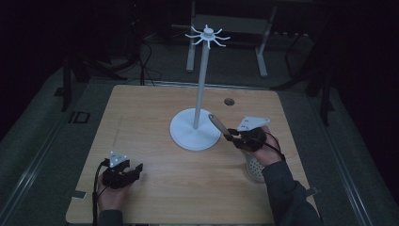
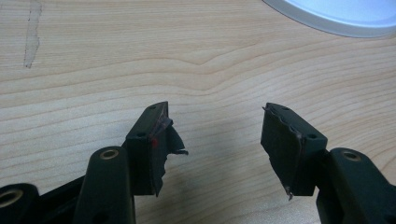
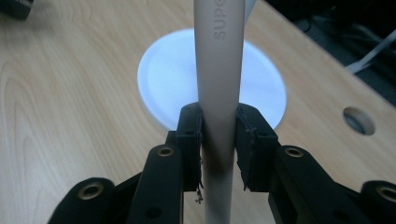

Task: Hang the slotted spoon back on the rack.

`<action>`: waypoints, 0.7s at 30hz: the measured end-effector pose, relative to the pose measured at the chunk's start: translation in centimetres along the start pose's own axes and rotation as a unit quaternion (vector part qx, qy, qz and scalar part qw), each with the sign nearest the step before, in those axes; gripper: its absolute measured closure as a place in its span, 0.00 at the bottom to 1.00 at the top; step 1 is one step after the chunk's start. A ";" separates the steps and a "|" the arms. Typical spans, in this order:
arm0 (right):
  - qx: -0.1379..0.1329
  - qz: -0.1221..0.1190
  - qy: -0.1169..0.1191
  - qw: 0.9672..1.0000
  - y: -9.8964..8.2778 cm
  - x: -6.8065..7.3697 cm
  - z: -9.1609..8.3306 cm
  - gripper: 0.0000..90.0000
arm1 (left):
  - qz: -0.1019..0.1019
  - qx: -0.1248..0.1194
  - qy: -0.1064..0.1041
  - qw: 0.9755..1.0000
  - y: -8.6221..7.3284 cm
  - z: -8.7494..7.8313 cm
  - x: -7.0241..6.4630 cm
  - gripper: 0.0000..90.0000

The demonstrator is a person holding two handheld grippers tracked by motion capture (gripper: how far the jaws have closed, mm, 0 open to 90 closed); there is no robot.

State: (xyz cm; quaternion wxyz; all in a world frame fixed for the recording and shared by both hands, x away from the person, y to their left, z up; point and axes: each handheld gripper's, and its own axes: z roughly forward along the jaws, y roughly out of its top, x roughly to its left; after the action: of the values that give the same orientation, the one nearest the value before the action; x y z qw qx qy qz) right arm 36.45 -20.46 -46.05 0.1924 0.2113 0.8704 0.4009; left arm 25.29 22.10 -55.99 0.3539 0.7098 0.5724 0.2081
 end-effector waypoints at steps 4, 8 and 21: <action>-0.025 0.010 -0.010 1.000 0.8 -0.2 -0.5 0.80 | -0.001 0.000 0.000 1.000 0.0 0.0 0.0 0.47; -0.035 0.011 -0.018 0.999 1.2 -0.3 -0.7 0.80 | -0.001 -0.001 0.000 1.000 0.0 0.0 0.0 0.47; -0.067 0.017 -0.029 0.997 2.3 -0.4 -1.1 0.80 | -0.001 0.000 0.000 1.000 0.0 0.0 0.0 0.47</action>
State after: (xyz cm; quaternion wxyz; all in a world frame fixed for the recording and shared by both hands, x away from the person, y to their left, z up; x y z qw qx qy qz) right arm 36.69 -20.04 -43.52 0.2244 0.2241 0.8319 0.4554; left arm 25.28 22.15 -55.96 0.3544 0.7093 0.5728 0.2077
